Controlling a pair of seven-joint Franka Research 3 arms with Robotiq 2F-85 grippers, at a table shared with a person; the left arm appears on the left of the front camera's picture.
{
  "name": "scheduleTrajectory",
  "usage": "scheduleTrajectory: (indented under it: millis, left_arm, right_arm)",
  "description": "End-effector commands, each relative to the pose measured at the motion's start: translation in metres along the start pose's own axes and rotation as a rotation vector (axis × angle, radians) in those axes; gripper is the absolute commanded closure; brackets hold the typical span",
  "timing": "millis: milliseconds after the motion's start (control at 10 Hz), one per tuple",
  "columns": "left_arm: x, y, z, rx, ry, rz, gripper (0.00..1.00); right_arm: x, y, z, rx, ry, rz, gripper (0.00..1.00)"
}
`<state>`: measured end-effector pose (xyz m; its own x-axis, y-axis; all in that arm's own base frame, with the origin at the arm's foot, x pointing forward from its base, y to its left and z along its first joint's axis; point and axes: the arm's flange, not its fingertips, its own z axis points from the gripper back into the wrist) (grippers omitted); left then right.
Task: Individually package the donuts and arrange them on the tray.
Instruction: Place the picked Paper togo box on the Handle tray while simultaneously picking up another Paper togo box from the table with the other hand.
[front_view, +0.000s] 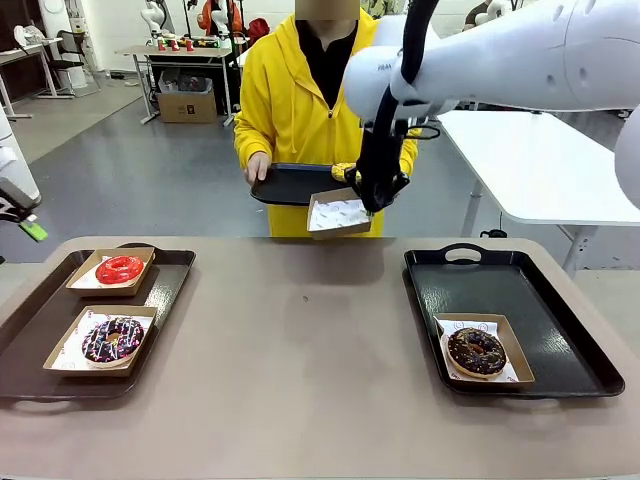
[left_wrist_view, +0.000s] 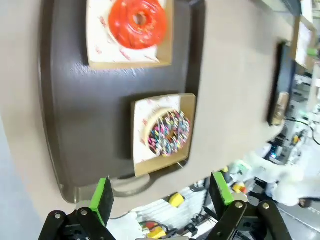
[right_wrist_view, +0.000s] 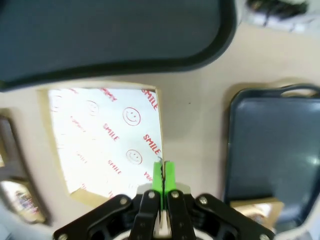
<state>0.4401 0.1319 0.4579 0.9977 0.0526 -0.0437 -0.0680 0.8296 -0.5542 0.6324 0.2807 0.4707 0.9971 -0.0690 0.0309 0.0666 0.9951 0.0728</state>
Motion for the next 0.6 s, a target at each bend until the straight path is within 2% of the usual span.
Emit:
scheduleTrajectory:
  millis: [0,200,300,400,500]
  left_arm:
    - [-0.028,0.025,0.019,-0.177,0.017,-0.021,0.00]
    - [-0.060,0.045,0.034,-0.311,0.008,-0.023,0.00]
    - [-0.074,0.062,0.037,-0.409,-0.042,0.009,0.00]
    - [-0.085,0.077,0.037,-0.487,-0.101,0.034,0.00]
    - [-0.095,0.092,0.037,-0.549,-0.137,0.043,0.00]
  right_arm:
    - [0.034,0.021,0.007,-0.053,0.025,-0.048,1.00]
    - [0.051,0.021,0.003,-0.049,0.058,-0.077,1.00]
    - [0.058,0.018,-0.002,-0.051,0.077,-0.097,1.00]
    - [0.025,0.010,0.001,-0.015,0.048,-0.041,1.00]
    - [0.025,0.010,0.001,-0.015,0.048,-0.041,1.00]
